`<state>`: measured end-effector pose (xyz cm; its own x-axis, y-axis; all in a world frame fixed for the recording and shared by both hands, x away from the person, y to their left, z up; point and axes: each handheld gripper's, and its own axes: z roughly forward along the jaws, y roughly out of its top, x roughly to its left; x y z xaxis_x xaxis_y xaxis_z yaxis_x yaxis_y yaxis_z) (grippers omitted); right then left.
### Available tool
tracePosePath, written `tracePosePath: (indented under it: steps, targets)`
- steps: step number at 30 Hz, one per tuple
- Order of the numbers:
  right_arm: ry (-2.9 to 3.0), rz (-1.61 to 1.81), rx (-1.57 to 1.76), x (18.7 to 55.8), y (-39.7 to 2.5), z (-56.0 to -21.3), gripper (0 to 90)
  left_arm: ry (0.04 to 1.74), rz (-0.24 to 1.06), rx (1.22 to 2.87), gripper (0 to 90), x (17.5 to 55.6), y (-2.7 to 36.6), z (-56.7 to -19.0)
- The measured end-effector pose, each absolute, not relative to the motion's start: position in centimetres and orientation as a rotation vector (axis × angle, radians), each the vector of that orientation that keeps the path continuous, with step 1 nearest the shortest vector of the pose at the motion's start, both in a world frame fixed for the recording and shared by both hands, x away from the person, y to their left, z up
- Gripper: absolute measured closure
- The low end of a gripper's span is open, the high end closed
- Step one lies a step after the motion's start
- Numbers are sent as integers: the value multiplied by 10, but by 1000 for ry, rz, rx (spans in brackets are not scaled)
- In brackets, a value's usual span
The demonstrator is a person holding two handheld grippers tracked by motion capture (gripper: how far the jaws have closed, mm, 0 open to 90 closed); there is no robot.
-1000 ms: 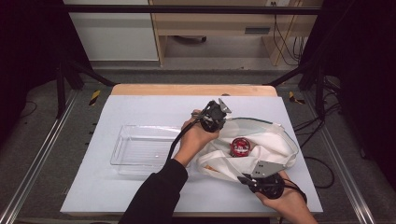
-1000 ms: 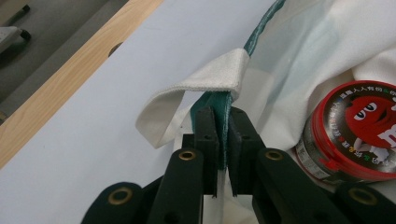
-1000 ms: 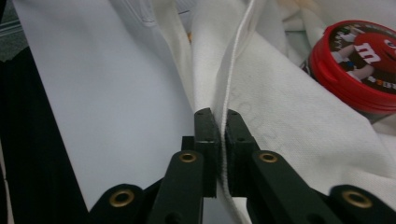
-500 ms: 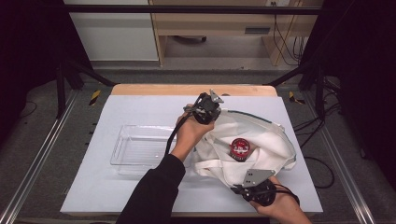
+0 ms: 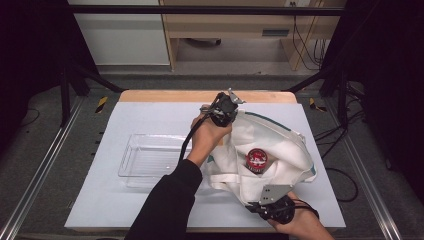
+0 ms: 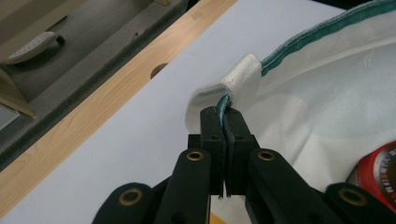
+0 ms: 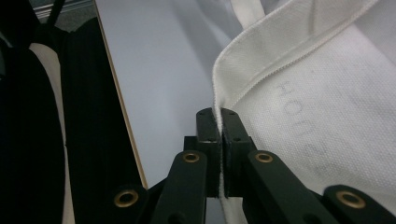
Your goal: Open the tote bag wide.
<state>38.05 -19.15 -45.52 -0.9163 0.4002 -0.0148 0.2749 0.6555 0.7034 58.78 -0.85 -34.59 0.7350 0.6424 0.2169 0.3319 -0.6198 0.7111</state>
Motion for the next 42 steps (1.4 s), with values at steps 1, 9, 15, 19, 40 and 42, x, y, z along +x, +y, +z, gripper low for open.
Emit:
tracePosePath:
  steps: [1, 9, 15, 19, 40, 42]
  targets:
    - [2705, 1102, 561, 382, -192, -458, 887, 729, 602, 2277, 885, 589, -10, -349]
    - [2705, 1098, 646, 387, -196, -463, 851, 732, 573, 2343, 883, 588, -13, -371]
    - [2670, 1132, 640, 383, -197, -455, 683, 732, 548, 2341, 879, 583, -9, -381]
    - [2615, 1160, 664, 381, -202, -444, 551, 719, 540, 2312, 791, 576, -5, -377]
    - [2092, 1019, 1031, 419, -304, -365, 524, 692, 567, 2255, 535, 514, 41, -372]
    - [2072, 1008, 1075, 425, -313, -367, 525, 705, 562, 2244, 524, 513, 42, -375]
